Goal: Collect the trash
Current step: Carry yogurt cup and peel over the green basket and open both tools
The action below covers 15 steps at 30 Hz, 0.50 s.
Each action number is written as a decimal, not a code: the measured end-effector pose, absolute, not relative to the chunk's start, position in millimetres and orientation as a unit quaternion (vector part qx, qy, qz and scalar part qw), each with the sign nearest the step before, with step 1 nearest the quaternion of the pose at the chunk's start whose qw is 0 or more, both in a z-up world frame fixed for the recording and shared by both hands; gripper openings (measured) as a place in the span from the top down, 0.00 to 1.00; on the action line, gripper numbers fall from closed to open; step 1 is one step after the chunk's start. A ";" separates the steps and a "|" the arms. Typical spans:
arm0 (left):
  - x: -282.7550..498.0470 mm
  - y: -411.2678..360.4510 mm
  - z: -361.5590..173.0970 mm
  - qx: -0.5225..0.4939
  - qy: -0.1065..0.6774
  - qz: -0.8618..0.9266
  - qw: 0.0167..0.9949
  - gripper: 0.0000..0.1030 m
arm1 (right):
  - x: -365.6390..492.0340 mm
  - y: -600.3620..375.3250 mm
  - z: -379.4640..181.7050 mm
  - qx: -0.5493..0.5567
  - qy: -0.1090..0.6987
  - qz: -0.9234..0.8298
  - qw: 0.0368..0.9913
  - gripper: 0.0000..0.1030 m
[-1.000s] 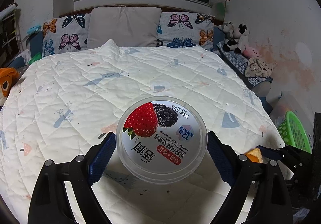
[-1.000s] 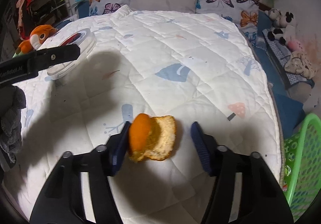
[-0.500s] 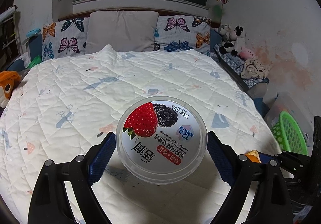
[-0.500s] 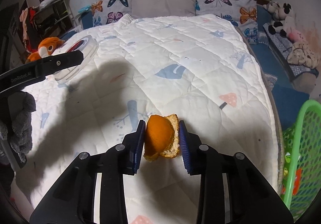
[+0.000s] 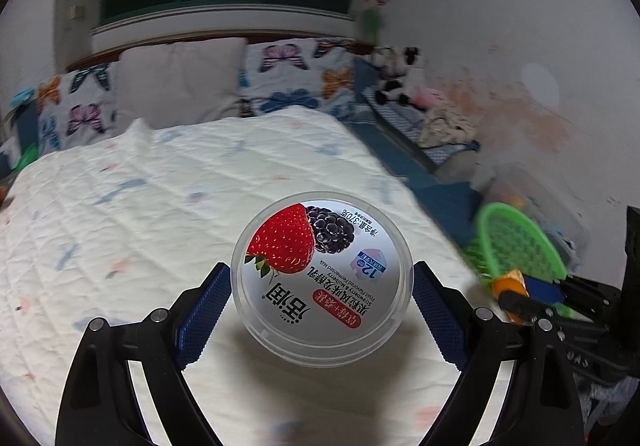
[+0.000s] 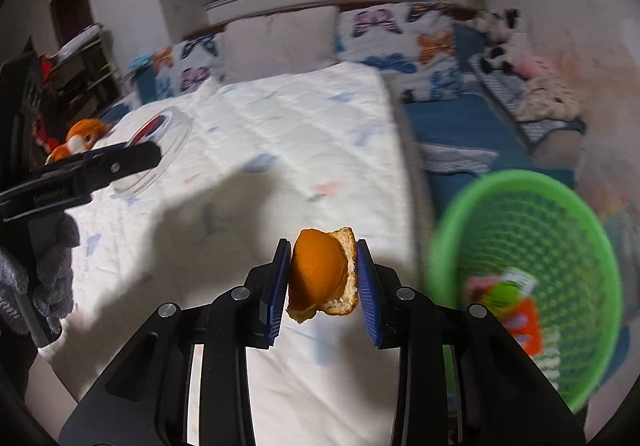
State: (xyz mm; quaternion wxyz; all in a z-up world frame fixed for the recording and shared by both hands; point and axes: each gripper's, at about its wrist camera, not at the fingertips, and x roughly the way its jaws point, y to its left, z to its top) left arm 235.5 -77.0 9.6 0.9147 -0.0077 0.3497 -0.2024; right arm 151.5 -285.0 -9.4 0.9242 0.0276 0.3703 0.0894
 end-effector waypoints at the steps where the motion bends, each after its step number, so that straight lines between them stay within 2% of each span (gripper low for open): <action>1: 233.7 -88.0 10.8 -0.006 0.350 -0.212 0.913 0.16 | 146.4 -299.2 -7.7 0.034 0.369 0.076 0.926 0.68; 15: 202.5 -225.8 14.2 0.031 0.351 -0.308 0.884 0.16 | 102.4 -412.1 -10.5 0.074 0.366 -0.015 0.928 0.66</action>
